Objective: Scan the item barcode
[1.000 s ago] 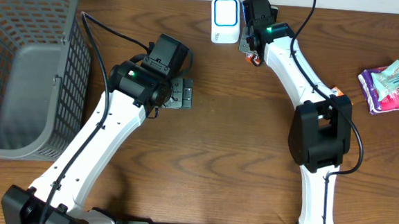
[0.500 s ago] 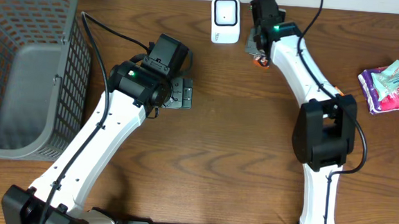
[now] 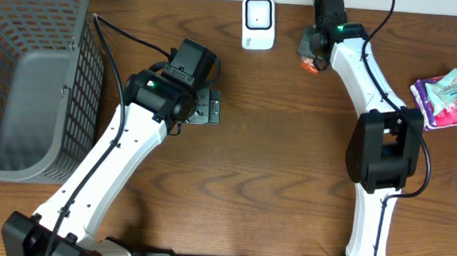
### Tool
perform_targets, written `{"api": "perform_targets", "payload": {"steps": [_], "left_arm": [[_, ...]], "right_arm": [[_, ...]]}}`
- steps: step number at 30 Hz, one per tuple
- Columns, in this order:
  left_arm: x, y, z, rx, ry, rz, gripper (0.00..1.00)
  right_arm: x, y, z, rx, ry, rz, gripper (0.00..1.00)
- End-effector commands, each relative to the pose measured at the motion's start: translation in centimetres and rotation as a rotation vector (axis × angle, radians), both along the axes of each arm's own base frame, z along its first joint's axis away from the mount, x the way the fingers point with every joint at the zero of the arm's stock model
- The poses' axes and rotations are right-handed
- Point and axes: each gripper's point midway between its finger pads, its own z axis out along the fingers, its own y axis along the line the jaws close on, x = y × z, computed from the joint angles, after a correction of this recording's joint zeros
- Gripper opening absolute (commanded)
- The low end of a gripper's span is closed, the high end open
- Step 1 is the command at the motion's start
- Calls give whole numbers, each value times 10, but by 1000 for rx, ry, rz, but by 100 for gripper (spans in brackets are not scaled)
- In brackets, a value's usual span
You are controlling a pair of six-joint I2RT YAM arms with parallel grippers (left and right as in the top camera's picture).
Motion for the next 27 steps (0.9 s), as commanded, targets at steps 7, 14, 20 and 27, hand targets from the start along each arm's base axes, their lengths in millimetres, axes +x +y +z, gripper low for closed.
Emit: {"api": "perform_targets", "payload": {"steps": [7, 14, 20, 27], "left_arm": [[0, 4, -1, 17, 0, 12, 98], [0, 4, -1, 18, 0, 12, 98], [0, 4, -1, 17, 0, 12, 98], [0, 4, -1, 17, 0, 12, 98]], "right_arm": [[13, 107, 22, 68, -171, 234, 1], [19, 136, 15, -15, -251, 221, 1], [27, 135, 24, -1, -288, 214, 1], [25, 84, 15, -58, -206, 101, 1]]}}
